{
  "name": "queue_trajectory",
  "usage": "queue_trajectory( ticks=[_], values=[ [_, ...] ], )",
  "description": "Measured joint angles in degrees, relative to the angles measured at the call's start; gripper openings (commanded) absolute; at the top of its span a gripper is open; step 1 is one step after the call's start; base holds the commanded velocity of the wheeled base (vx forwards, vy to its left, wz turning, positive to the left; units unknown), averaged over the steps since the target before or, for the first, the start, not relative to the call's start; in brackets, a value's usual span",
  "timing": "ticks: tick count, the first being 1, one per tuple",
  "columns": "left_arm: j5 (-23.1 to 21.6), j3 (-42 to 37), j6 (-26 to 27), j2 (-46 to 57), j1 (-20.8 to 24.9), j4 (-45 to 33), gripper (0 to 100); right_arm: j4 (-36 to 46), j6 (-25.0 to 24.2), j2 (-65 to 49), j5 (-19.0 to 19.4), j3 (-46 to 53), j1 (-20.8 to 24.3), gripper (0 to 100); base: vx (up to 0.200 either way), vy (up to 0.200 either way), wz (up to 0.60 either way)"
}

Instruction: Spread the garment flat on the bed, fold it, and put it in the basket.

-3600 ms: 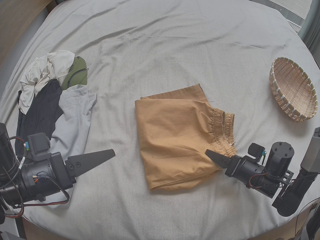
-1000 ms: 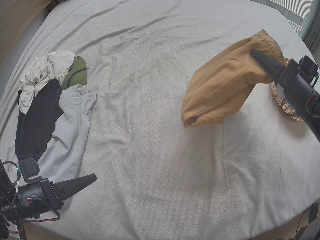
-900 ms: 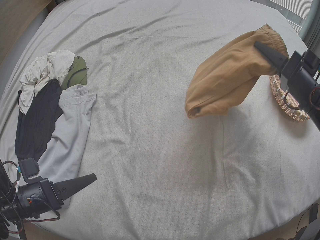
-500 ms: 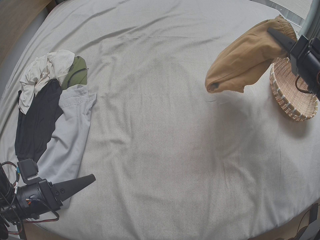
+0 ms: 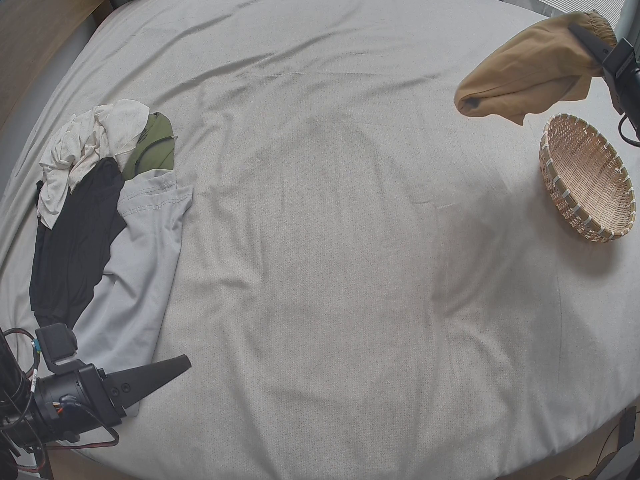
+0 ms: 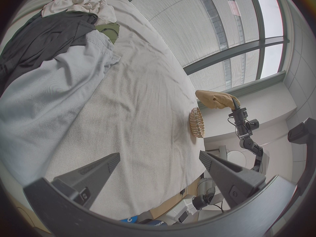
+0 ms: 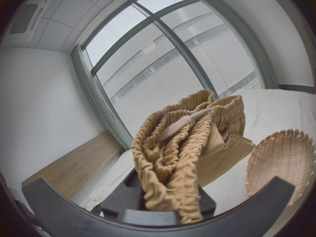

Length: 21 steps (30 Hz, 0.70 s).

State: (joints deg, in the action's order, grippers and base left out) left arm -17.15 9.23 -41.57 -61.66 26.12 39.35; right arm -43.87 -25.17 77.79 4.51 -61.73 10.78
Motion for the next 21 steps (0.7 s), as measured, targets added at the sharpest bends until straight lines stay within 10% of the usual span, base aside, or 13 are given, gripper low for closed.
queue_trajectory(
  ticks=[21],
  values=[
    [0.0, -0.6, 0.1, 0.1, 0.0, 0.0, 100, 2.7, 0.4, 6.7, 0.7, -5.4, -24.4, 0, 0.000, 0.000, 0.00]
  ],
)
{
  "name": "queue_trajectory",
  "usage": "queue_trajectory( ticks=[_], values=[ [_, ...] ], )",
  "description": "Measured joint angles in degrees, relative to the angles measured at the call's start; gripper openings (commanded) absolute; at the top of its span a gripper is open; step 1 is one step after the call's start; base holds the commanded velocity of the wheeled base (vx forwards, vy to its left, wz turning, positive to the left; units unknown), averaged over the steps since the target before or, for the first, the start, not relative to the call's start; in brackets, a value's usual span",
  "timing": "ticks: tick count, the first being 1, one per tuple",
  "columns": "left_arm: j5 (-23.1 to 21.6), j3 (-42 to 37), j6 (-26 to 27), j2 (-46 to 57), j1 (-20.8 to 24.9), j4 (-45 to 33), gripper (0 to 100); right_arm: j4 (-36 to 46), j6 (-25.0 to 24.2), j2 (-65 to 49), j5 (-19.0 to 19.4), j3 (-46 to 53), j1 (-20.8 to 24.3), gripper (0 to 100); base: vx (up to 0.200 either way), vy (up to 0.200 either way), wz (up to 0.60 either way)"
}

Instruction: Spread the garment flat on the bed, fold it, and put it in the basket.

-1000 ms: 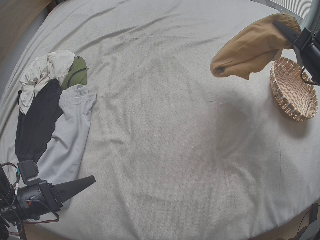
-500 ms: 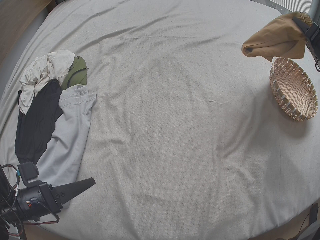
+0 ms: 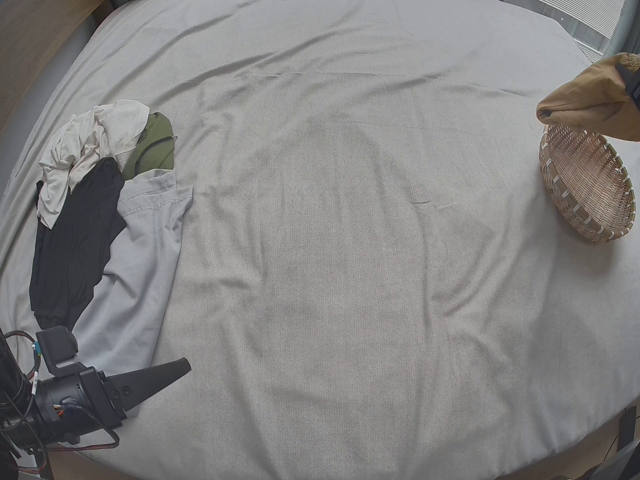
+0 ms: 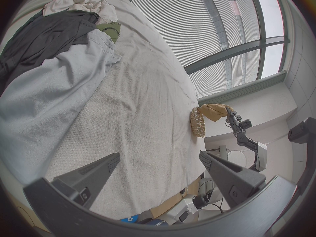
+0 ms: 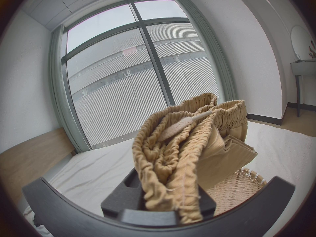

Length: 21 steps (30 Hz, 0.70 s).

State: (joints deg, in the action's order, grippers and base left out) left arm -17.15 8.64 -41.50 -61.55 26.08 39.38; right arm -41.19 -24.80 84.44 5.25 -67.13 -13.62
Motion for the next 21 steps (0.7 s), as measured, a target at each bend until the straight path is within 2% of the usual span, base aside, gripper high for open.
queue_trajectory(
  ticks=[10, 11, 18, 21],
  values=[
    [0.0, -0.5, 0.0, 0.8, 0.0, 0.0, 100, -0.5, 0.4, 3.7, 1.6, 1.9, -3.7, 0, 0.000, 0.000, 0.00],
    [0.0, -0.5, 0.0, 0.9, 0.0, 0.0, 100, -0.5, 0.4, 3.9, 1.8, 2.2, -4.0, 100, 0.000, 0.000, 0.00],
    [0.0, -0.9, 0.0, 1.5, 0.1, 0.0, 100, -1.1, 1.0, 3.6, 2.3, 6.0, -5.3, 100, 0.000, 0.000, 0.00],
    [0.0, -1.0, 0.0, 1.6, 0.1, 0.0, 100, -0.4, 2.9, 1.4, 2.5, 7.7, -5.5, 100, 0.000, 0.000, 0.00]
  ],
)
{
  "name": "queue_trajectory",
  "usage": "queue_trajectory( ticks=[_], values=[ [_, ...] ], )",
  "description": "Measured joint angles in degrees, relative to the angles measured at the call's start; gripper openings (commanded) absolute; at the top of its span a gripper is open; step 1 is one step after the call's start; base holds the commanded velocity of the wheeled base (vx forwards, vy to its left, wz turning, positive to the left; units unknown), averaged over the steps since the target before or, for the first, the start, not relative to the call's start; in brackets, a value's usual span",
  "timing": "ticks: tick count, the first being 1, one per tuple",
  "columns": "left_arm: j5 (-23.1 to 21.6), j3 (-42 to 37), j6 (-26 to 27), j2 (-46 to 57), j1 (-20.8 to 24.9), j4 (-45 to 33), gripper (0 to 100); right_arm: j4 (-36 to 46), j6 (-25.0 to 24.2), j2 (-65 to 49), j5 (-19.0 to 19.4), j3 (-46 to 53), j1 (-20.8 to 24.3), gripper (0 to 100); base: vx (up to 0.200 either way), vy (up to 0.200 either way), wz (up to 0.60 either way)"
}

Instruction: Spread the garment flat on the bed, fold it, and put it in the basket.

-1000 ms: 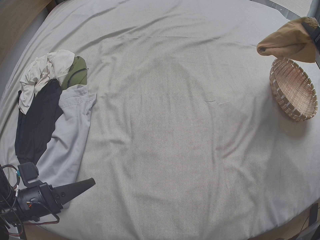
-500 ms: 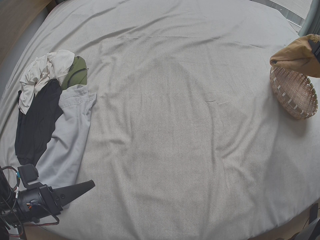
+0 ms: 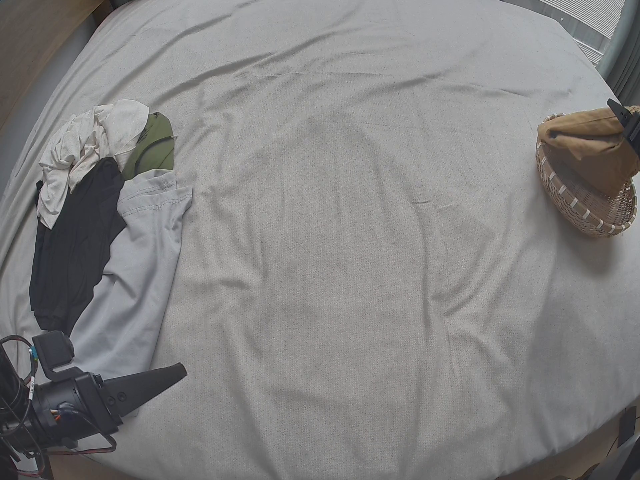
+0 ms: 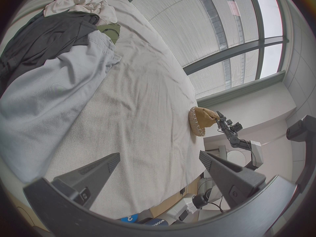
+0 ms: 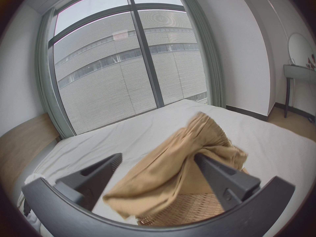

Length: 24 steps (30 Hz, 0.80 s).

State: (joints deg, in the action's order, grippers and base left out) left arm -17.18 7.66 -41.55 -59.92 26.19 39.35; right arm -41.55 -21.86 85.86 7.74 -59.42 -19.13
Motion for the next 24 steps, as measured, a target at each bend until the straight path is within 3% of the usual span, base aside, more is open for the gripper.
queue_trajectory(
  ticks=[9, 12, 19, 24],
  values=[
    [0.0, 0.0, 0.0, 0.7, 0.1, 0.0, 100, 11.4, 7.4, -11.0, 1.5, 3.3, 0.4, 100, 0.000, 0.000, 0.00],
    [-0.1, -0.1, 0.2, 1.5, 0.2, 0.0, 100, 13.5, 8.3, -14.9, 2.8, 4.3, 2.3, 100, 0.000, 0.000, 0.00],
    [-0.9, -1.4, 2.2, 4.8, 1.8, -0.1, 100, 14.2, 9.3, -21.5, 5.0, 11.3, 15.5, 100, 0.000, 0.000, 0.00],
    [-2.1, -3.6, 4.2, 9.9, 2.9, -0.5, 100, 14.4, 9.9, -28.5, 5.8, 22.7, 25.4, 100, 0.000, 0.000, 0.00]
  ],
)
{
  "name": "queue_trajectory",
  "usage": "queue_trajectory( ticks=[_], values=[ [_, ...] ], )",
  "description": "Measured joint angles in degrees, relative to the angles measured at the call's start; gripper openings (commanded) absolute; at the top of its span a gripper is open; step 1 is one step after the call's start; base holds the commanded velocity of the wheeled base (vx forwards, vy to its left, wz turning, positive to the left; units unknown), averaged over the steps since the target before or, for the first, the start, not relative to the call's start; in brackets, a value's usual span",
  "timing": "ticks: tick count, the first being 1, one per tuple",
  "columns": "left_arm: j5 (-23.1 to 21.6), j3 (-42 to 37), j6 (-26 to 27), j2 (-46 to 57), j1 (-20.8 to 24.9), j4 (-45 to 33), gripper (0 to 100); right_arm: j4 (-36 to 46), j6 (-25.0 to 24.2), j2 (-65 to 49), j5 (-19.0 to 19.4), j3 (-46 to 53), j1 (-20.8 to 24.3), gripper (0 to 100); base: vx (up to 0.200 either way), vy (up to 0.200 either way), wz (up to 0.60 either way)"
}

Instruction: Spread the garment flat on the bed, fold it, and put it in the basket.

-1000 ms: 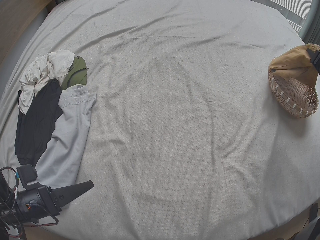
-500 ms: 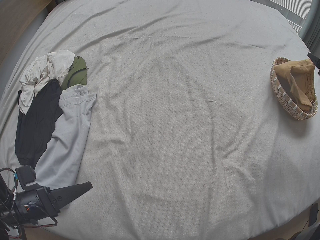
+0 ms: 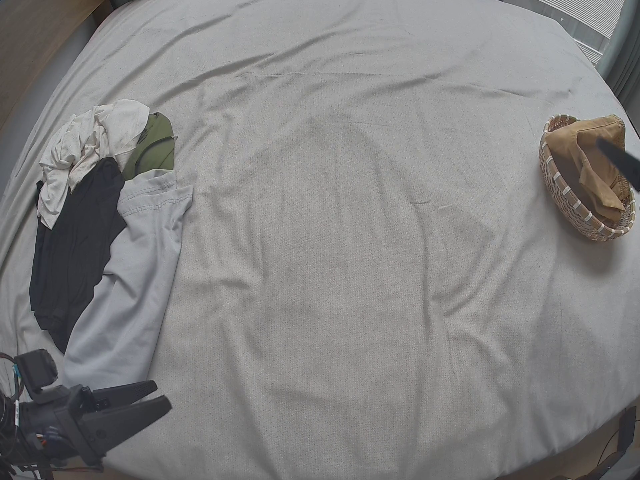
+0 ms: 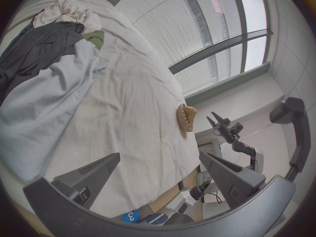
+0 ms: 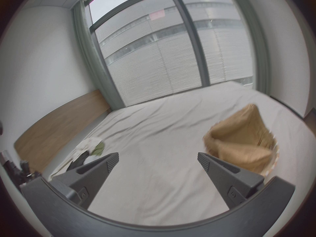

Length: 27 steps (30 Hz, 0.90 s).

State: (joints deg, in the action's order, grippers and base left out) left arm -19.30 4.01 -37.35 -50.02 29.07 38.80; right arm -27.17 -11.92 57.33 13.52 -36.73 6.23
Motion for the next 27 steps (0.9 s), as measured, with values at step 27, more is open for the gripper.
queue_trajectory(
  ticks=[27],
  values=[
    [-5.5, -3.0, 12.3, 42.9, -12.7, -30.5, 100, 20.4, 6.8, -50.4, -13.5, 35.4, 0.5, 100, 0.000, 0.000, 0.00]
  ],
)
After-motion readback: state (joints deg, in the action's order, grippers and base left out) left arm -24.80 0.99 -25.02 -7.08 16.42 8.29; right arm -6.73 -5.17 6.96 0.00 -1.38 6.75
